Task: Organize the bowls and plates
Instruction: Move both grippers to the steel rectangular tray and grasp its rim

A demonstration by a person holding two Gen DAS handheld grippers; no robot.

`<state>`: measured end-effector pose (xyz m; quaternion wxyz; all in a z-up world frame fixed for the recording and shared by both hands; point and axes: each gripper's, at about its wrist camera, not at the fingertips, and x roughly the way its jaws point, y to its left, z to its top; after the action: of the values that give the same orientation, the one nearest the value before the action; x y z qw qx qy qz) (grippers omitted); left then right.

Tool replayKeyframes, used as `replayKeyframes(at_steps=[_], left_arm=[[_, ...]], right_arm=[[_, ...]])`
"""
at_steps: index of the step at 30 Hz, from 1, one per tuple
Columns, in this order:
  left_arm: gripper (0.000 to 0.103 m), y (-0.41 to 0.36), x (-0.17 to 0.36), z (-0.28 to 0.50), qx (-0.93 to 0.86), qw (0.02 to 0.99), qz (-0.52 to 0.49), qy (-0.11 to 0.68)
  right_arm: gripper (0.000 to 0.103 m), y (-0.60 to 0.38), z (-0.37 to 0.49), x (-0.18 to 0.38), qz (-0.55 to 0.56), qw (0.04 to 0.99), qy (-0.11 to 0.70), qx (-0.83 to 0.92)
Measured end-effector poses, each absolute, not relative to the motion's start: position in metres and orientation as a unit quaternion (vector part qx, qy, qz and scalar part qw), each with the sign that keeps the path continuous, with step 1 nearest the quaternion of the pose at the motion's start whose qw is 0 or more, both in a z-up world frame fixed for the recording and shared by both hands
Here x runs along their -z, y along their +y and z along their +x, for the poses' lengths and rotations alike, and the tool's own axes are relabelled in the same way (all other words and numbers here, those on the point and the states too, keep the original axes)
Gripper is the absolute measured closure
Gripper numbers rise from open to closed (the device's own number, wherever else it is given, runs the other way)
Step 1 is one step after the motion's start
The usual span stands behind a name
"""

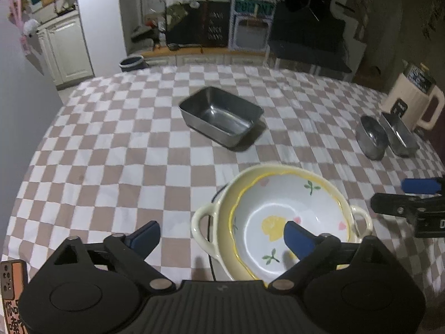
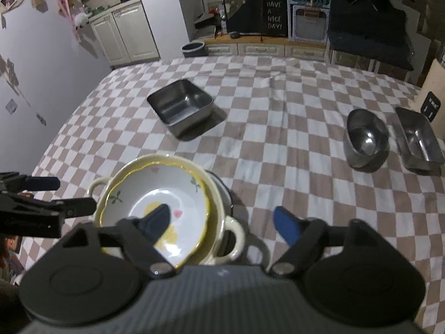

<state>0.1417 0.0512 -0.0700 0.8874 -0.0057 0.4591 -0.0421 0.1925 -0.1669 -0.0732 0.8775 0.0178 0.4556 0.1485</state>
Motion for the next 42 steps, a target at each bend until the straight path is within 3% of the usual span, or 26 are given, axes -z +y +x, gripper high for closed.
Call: replayKeyframes(at_steps=[5, 15, 26, 36, 42], left_arm=[[0.001, 0.048, 0.058, 0.137, 0.037, 0.902, -0.002, 0.431], [0.000, 0.028, 0.038, 0.145, 0.027, 0.922, 0.010, 0.386], [0.000, 0.036, 0.036, 0.233, 0.004, 0.932, 0.050, 0.359], [0.000, 0.069, 0.082, 0.330, -0.012, 0.923, 0.041, 0.382], [0.000, 0.077, 0.120, 0.362, -0.023, 0.911, 0.044, 0.408]], right_arm=[[0.001, -0.175, 0.188, 0.065, 0.032, 0.889, 0.431, -0.149], [0.001, -0.185, 0.183, 0.047, 0.079, 0.906, 0.387, -0.154], [0.000, -0.167, 0.234, 0.059, 0.134, 0.911, 0.370, -0.127], [0.001, -0.157, 0.298, 0.099, 0.153, 0.890, 0.420, -0.085], [0.016, -0.151, 0.327, 0.129, 0.221, 0.856, 0.459, -0.088]])
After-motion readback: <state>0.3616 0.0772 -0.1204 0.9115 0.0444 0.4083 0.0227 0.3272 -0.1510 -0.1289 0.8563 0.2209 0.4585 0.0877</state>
